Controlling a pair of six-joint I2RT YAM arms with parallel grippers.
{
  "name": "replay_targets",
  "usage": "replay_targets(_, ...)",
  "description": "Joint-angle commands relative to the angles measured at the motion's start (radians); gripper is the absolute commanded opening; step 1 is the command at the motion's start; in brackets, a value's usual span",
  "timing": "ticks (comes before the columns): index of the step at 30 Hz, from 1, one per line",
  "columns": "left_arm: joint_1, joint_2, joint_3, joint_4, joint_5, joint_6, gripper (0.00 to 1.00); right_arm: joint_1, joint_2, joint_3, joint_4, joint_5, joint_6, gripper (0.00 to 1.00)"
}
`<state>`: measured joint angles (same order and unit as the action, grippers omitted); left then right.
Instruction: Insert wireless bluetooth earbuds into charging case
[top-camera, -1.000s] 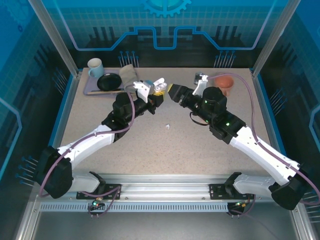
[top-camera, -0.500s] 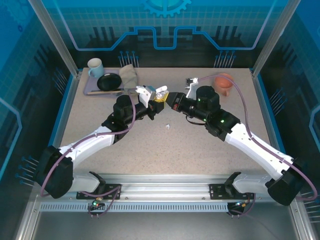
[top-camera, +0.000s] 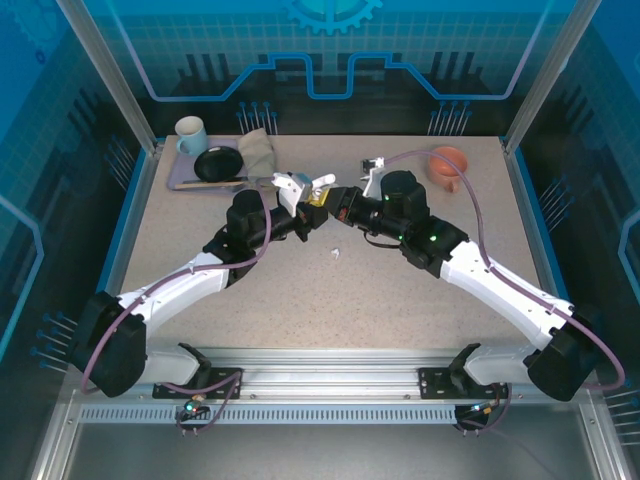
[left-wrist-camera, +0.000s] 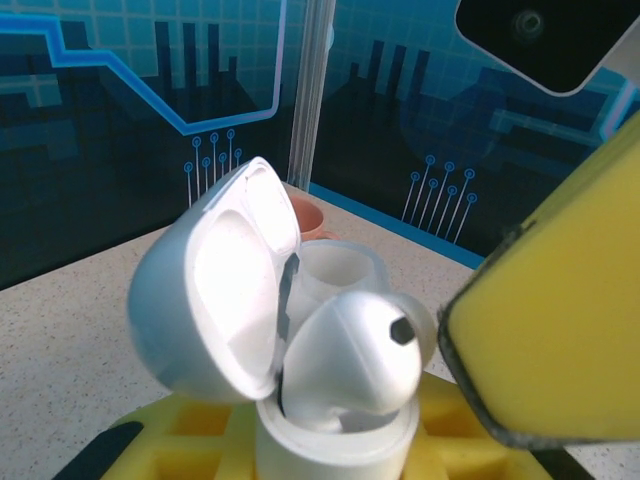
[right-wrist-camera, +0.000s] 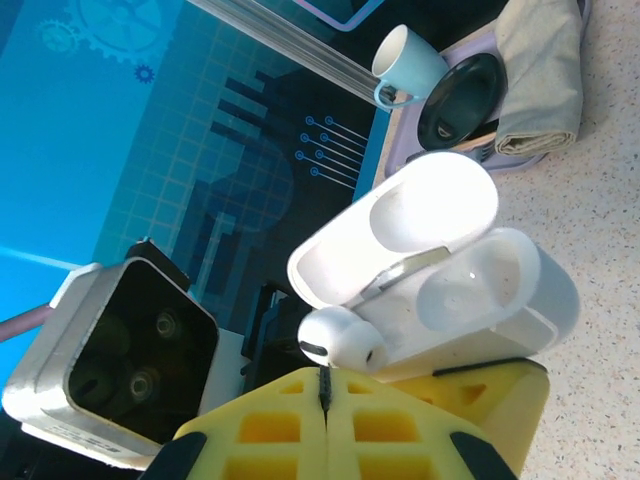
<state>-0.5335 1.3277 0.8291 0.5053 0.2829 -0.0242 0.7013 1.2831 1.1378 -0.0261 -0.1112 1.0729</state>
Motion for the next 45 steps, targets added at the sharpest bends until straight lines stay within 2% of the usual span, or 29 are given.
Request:
replay_targets(1, 0.005, -0.019, -0.008, 0.016, 0.033, 0.015, 0.0, 0.001, 0.004, 0.038, 0.005, 0.011, -0.014, 0.0)
replay_targets(21, 0.005, -0.038, -0.02, 0.018, 0.053, 0.014, 0.0, -0.033, -0.004, 0.041, -0.037, 0.032, -0.029, 0.0)
replay_targets(30, 0.006, -0.036, -0.019, 0.015, 0.055, 0.018, 0.0, -0.034, 0.03, 0.083, -0.013, -0.065, -0.062, 0.0)
replay_targets(35, 0.006, -0.045, -0.029, 0.01, 0.034, 0.033, 0.0, -0.032, -0.031, 0.082, -0.05, -0.04, -0.091, 0.0)
replay_targets(41, 0.031, -0.077, -0.059, 0.005, 0.006, 0.038, 0.0, -0.037, -0.171, 0.055, -0.2, 0.082, -0.141, 0.06)
replay_targets(45, 0.056, -0.116, -0.092, 0.007, -0.014, 0.044, 0.0, -0.04, -0.235, 0.021, -0.378, 0.221, -0.171, 0.24)
